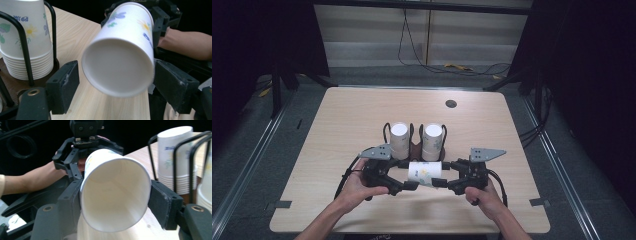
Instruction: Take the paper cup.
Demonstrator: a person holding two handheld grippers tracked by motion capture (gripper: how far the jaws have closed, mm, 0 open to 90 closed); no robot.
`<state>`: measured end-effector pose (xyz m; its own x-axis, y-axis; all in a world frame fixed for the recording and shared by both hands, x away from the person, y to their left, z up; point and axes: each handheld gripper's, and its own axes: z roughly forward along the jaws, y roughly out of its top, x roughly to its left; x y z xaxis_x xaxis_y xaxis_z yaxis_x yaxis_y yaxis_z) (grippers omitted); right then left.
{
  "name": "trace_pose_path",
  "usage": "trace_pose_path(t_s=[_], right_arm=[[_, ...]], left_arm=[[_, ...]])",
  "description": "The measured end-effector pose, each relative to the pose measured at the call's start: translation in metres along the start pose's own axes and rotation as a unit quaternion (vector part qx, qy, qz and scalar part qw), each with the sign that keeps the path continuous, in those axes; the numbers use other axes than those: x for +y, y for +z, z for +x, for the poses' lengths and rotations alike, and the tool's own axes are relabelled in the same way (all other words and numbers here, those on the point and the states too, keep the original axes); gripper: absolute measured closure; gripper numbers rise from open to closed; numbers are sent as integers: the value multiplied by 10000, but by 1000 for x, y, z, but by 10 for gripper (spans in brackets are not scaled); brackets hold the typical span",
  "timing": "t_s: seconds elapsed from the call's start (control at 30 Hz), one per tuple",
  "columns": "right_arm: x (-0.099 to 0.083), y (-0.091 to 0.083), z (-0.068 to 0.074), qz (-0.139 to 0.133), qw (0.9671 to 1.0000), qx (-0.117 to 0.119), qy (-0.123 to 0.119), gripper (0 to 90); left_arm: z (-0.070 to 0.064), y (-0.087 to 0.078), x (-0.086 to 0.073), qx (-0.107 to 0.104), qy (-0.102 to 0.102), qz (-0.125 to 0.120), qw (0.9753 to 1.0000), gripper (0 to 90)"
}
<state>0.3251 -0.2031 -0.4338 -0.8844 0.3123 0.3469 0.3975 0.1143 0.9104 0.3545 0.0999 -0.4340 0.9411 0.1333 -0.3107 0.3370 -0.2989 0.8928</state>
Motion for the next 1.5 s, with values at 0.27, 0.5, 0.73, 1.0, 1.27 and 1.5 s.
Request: trace_pose_path(t_s=[0.27, 0.5, 0.73, 1.0, 1.27, 1.5], right_arm=[[2, -5, -6, -49, 9998, -194, 79, 330], [2, -8, -8, -17, 9992, -368, 180, 331], [4, -8, -10, 365, 9958, -803, 240, 331], [8, -13, -12, 511, 9916, -1160, 272, 331], [10, -11, -13, 849, 9861, -1415, 185, 332], [12, -23, -15, 1253, 9759, -1773, 210, 333]], left_arm=[[6, -2, -4, 170, 29, 98, 9998, 171], [10, -5, -6, 302, -23, 52, 9995, 173], [13, -7, -8, 475, -43, 144, 9988, 171], [18, -11, -8, 784, -16, 100, 9969, 178], [19, -16, -20, 933, -140, 340, 9950, 179], [18, -19, -37, 1012, -194, 538, 9932, 179]])
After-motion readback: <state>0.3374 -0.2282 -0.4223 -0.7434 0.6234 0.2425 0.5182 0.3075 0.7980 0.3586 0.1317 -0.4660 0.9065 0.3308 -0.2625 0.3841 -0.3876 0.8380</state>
